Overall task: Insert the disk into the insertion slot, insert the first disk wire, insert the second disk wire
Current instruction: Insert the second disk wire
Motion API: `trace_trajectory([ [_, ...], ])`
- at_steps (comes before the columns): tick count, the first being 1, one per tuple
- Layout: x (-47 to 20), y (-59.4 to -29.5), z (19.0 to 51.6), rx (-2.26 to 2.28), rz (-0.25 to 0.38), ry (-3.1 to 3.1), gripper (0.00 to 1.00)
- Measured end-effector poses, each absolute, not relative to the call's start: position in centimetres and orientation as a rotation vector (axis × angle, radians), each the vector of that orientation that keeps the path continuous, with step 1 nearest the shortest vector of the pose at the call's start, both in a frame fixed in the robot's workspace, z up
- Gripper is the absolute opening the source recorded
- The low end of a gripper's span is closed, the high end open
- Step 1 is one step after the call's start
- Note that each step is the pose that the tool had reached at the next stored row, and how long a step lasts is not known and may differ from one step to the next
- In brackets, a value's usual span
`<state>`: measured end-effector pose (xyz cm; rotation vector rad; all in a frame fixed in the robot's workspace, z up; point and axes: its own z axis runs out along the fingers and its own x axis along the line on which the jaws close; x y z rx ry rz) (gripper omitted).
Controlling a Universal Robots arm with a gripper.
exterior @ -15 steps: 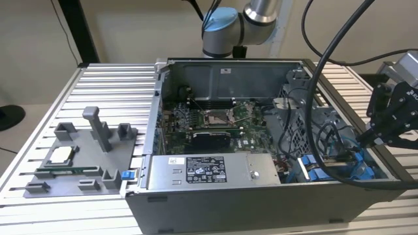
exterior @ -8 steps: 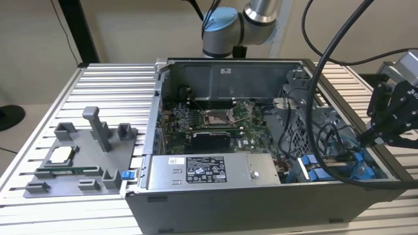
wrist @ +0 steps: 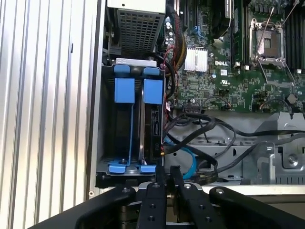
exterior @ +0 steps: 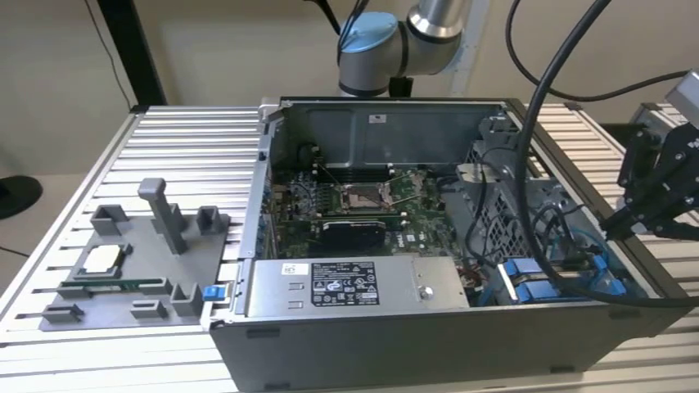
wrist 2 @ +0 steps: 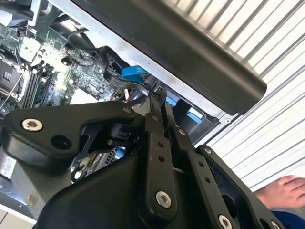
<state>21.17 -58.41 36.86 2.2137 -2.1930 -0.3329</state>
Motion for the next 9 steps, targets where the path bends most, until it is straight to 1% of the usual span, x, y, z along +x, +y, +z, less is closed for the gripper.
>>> trace_trajectory([
  [9,20.68,-58.41,37.78,2.214,-0.333,-2.193,0.00],
])
